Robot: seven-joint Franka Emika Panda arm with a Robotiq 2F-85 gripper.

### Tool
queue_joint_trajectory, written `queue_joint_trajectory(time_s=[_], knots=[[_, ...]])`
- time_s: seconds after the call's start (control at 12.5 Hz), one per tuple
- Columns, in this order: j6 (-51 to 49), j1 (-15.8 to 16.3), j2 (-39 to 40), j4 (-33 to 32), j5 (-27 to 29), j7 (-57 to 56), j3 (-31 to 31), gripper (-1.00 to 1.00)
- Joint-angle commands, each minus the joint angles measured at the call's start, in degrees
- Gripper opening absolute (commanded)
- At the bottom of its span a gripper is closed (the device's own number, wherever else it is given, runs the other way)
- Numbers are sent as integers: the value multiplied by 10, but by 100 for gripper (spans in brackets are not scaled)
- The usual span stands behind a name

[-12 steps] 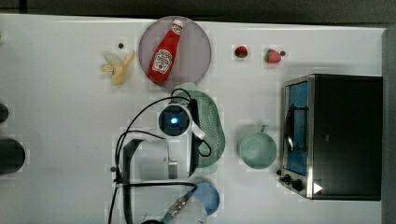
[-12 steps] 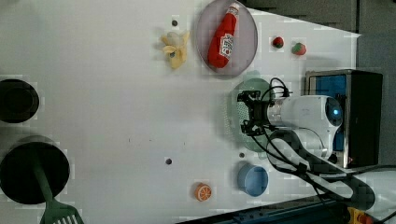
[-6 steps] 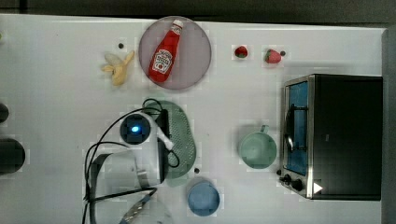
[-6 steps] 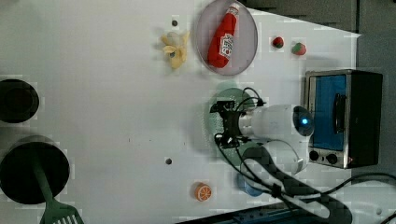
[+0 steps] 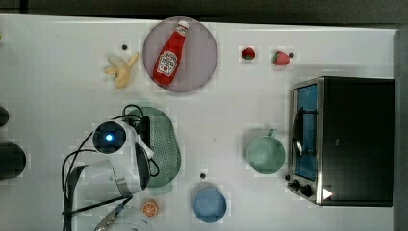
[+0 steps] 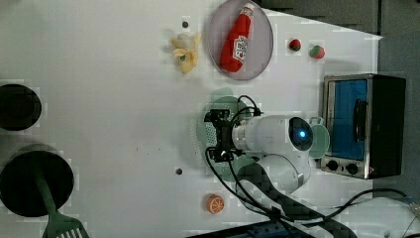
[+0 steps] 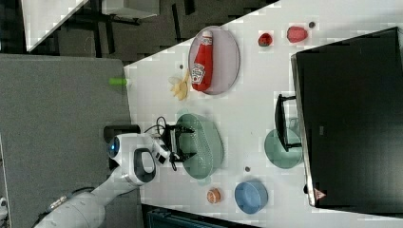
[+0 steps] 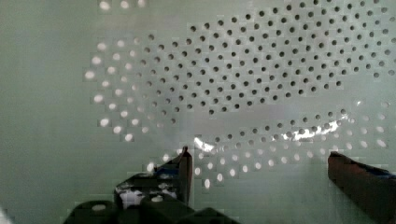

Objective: Drag strainer right to left.

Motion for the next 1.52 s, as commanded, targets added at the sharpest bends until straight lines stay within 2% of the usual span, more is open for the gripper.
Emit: queue_joint_trajectory(time_s=[0.08,0.8,1.52], knots=[[-22,31,24,58,-1,57,-13,100],[-62,91,79,167,41,93,-13,100],[-67,142,121,232,42,140,-13,100]])
